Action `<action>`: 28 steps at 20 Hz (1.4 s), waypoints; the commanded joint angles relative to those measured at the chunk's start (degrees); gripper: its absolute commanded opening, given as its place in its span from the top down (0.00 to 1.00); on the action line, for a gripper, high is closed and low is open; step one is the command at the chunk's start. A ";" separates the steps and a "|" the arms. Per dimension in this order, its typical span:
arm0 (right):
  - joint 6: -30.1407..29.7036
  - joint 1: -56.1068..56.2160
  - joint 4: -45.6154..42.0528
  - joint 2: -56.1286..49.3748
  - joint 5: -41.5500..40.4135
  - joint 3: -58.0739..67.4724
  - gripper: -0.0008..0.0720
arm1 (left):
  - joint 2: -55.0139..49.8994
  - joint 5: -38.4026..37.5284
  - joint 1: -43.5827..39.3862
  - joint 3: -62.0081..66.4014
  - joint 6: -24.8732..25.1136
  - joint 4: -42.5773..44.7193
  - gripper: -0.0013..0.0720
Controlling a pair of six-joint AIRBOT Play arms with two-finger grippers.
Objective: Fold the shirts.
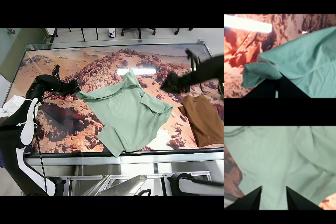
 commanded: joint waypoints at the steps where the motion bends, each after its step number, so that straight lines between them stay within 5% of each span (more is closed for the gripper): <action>1: 4.85 0.28 3.82 23.32 11.87 -35.65 0.25 | -1.97 4.09 -0.13 5.18 -0.11 -0.04 0.96; 3: 4.79 2.82 14.58 32.04 21.42 -55.06 0.32 | -1.97 4.52 -0.15 6.27 -0.74 -0.02 0.96; 6: 7.58 9.51 16.96 35.21 28.87 -67.41 0.41 | -1.95 4.98 0.00 7.23 -1.66 -0.04 0.96; 13: 11.85 17.38 16.98 26.38 32.04 -67.93 0.39 | -1.97 5.22 -0.04 7.28 -1.66 -0.04 0.96; 20: 4.02 17.70 20.59 16.17 42.58 -60.33 0.42 | -1.97 4.85 -0.04 7.26 -1.66 -0.04 0.96; 21: 2.47 17.70 20.61 14.10 43.19 -58.12 0.67 | -1.97 4.85 -0.02 7.26 -1.66 -0.04 0.96; 23: -1.31 17.70 20.59 9.57 43.82 -53.11 0.95 | -1.97 4.85 -0.02 7.28 -1.66 -0.02 0.96; 28: -10.51 14.32 20.35 8.02 33.68 -35.47 0.97 | -0.55 11.30 1.40 7.26 -4.20 -3.50 0.96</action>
